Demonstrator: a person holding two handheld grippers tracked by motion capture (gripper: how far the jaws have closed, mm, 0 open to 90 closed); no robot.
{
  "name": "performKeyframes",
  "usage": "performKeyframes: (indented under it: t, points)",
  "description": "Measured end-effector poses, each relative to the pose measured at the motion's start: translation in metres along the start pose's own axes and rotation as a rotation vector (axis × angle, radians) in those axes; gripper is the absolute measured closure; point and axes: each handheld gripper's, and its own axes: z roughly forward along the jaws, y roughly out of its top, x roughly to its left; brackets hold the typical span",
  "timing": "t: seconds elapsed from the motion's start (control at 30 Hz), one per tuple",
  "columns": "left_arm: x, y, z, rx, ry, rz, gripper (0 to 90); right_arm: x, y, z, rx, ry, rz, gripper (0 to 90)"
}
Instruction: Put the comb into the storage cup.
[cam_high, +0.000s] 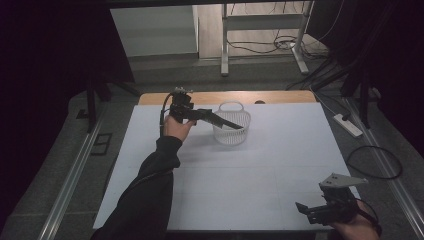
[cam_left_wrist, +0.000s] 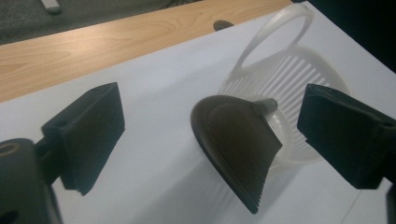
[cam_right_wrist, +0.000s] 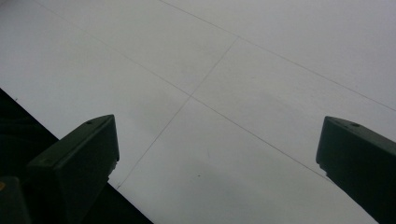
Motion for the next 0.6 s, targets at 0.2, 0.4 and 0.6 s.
performKeyframes:
  t: [0.2, 0.4, 0.6]
  points:
    - [-0.005, 0.0, -0.003, 0.018, 0.045, 0.071, 1.9, 0.0, 0.0, 0.0, 0.002, -0.001, 0.003, 0.0]
    - [-0.009, 0.001, -0.008, 0.004, 0.073, 0.133, 0.2, 0.0, 0.0, 0.0, 0.001, -0.002, 0.002, 0.0]
    - [-0.014, -0.002, -0.016, -0.01, 0.095, 0.191, 0.0, 0.001, 0.0, 0.0, 0.002, -0.003, -0.001, 0.0]
